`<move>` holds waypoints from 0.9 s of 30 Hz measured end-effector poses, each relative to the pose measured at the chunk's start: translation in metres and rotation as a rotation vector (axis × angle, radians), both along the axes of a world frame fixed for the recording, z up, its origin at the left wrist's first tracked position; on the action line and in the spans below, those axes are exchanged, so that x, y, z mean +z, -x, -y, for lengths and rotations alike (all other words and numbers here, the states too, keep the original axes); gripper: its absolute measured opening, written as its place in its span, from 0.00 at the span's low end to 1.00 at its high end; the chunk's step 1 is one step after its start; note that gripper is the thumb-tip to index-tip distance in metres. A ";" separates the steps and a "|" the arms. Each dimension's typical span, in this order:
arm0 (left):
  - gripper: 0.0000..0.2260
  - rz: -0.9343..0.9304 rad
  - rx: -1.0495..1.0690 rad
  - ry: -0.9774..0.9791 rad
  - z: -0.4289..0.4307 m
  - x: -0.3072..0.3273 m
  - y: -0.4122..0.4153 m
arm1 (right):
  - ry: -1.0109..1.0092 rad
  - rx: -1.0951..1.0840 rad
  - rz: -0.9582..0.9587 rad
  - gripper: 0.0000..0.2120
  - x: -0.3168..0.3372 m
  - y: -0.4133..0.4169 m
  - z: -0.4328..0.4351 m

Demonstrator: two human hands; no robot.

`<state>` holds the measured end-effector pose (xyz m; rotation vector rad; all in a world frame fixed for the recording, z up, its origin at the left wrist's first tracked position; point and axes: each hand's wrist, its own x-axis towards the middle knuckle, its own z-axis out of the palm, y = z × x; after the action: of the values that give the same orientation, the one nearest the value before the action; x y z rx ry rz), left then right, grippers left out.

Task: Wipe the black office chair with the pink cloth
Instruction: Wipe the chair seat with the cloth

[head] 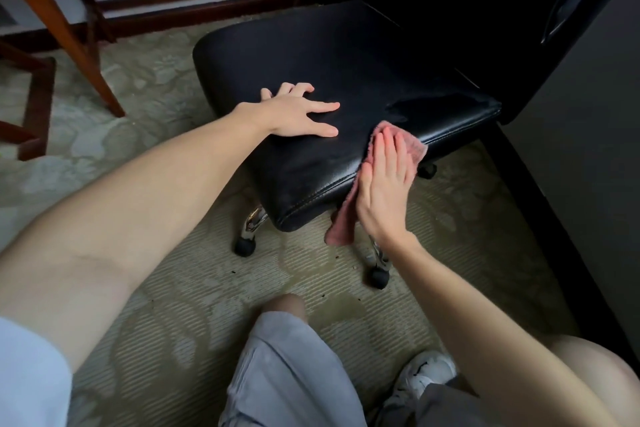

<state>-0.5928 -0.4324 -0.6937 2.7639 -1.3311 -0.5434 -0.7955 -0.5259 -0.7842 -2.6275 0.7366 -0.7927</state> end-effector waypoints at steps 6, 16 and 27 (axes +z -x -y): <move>0.29 0.025 -0.003 -0.028 0.002 0.008 0.002 | 0.112 0.186 -0.047 0.28 -0.010 -0.012 -0.087; 0.28 0.030 0.007 -0.034 0.000 0.008 -0.001 | 0.139 0.109 0.007 0.26 -0.008 -0.015 -0.058; 0.28 0.027 0.003 -0.027 0.000 0.008 0.000 | 0.547 0.496 -0.009 0.20 -0.020 -0.016 -0.072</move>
<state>-0.5930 -0.4325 -0.6856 2.8040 -1.3344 -0.5299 -0.7799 -0.4541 -0.8046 -3.0808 -0.1794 -0.9202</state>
